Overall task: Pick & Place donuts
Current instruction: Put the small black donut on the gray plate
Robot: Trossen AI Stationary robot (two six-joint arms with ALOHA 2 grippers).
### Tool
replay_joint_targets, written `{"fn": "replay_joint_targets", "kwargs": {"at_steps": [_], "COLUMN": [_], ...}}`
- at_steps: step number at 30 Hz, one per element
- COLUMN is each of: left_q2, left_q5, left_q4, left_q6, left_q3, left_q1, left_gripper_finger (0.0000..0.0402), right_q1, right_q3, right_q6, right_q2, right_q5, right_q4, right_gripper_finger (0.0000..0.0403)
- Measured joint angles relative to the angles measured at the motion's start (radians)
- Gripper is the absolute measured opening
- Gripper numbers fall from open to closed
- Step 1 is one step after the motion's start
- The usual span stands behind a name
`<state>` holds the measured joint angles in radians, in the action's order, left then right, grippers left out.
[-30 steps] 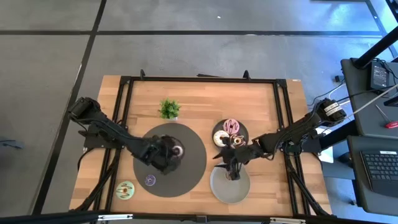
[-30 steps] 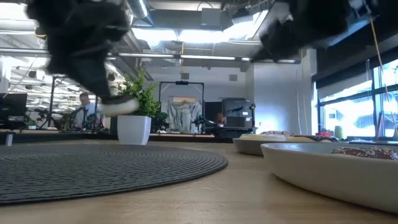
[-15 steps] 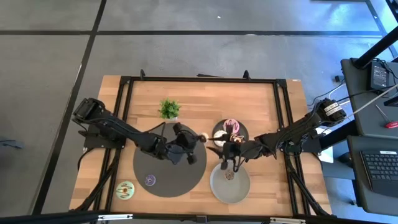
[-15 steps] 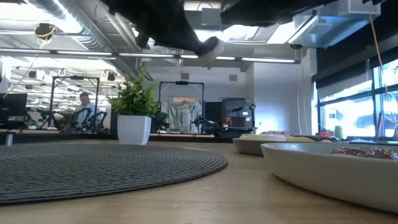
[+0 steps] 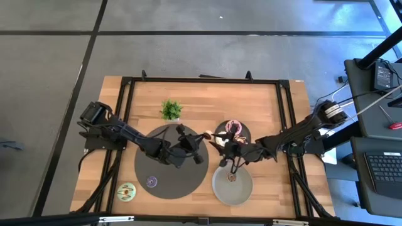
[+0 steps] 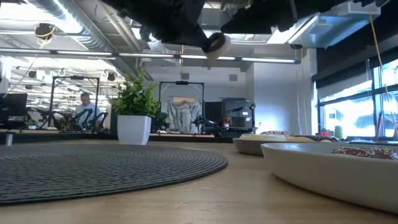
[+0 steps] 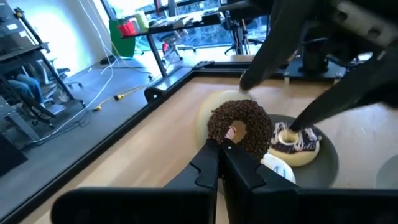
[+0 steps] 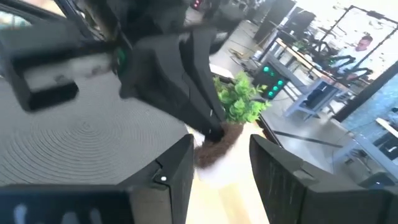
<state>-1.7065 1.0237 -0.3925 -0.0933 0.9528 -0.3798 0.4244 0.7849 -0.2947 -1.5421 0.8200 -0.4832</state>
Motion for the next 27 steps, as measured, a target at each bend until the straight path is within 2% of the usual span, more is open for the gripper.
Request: {"fn": "replay_joint_targets", "kwargs": {"at_steps": [12, 20, 27], "left_q2": [0.0, 0.0, 0.0], "left_q5": [-0.016, -0.037, -0.038], "left_q4": [-0.006, -0.029, -0.031], "left_q6": [0.002, 0.011, 0.028], "left_q3": [0.0, 0.0, 0.0], "left_q1": [0.0, 0.0, 0.0], "left_gripper_finger": [0.0005, 0.0005, 0.0005], "right_q1": [-0.004, -0.025, -0.027], "right_q3": [0.0, 0.0, 0.0], "right_q6": [0.002, 0.032, 0.032], "right_q2": [-0.021, -0.021, -0.021], "right_q5": [0.075, 0.071, 0.069], "right_q4": [-0.019, -0.019, -0.019], "right_gripper_finger": [0.0157, 0.0156, 0.0121]}}
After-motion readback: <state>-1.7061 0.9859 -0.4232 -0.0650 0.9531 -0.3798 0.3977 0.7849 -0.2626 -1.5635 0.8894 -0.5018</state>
